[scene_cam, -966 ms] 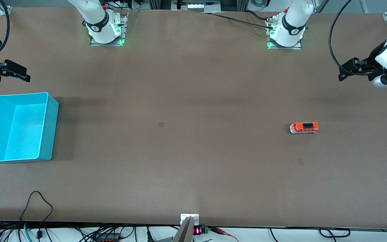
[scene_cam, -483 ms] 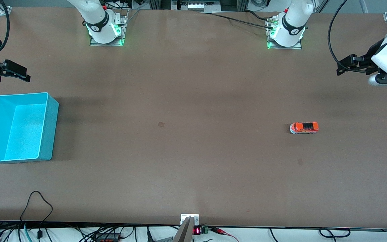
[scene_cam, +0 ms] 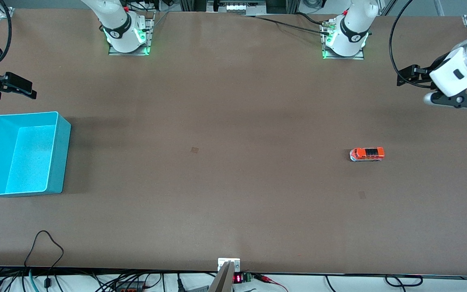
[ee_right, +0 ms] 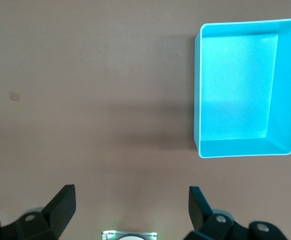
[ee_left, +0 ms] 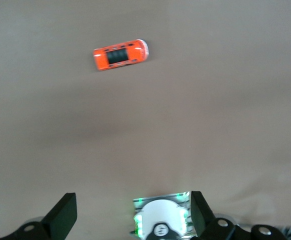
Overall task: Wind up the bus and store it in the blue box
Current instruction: 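Lower the left gripper over the orange toy bus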
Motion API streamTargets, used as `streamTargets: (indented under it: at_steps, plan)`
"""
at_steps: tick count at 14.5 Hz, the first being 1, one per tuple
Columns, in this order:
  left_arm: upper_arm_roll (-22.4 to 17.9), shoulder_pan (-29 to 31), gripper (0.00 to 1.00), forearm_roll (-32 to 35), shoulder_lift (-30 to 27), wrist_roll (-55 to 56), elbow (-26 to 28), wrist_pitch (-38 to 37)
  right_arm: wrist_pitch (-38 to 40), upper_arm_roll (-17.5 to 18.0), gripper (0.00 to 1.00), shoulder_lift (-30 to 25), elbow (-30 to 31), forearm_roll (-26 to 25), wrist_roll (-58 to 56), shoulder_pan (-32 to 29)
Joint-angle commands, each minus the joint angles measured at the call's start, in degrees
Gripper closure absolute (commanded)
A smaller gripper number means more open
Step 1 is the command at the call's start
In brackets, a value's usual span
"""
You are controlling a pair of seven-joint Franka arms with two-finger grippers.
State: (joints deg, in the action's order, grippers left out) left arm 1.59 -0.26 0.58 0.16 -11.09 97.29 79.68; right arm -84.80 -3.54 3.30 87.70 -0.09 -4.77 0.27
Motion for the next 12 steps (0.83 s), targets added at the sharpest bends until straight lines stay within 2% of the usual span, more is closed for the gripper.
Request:
streamTargets:
  at_steps: [1,4,7,9,12]
  plan:
    - [-0.27,0.26,0.00,-1.29,2.03,-11.54,0.00,1.00,0.16,0.02,0.00,0.30,-1.04,0.44,0.37,0.17]
    - [-0.36,1.13,0.00,-1.20,5.01,-25.42,0.61,3.89,0.16,-0.07,0.00,0.30,-1.04,0.53,0.37,0.17]
    - [-0.45,1.66,0.00,-0.50,9.40,-40.71,1.67,10.47,0.16,0.02,0.00,0.30,-1.04,0.53,0.37,0.17]
    - [-0.45,2.27,0.00,-0.41,11.43,-50.03,4.38,17.48,0.16,0.02,0.00,0.30,-1.04,0.53,0.37,0.26]
    - [-0.45,3.59,0.00,-0.32,12.32,-60.16,12.28,32.24,0.16,0.02,0.00,0.30,-1.04,0.62,0.37,0.17]
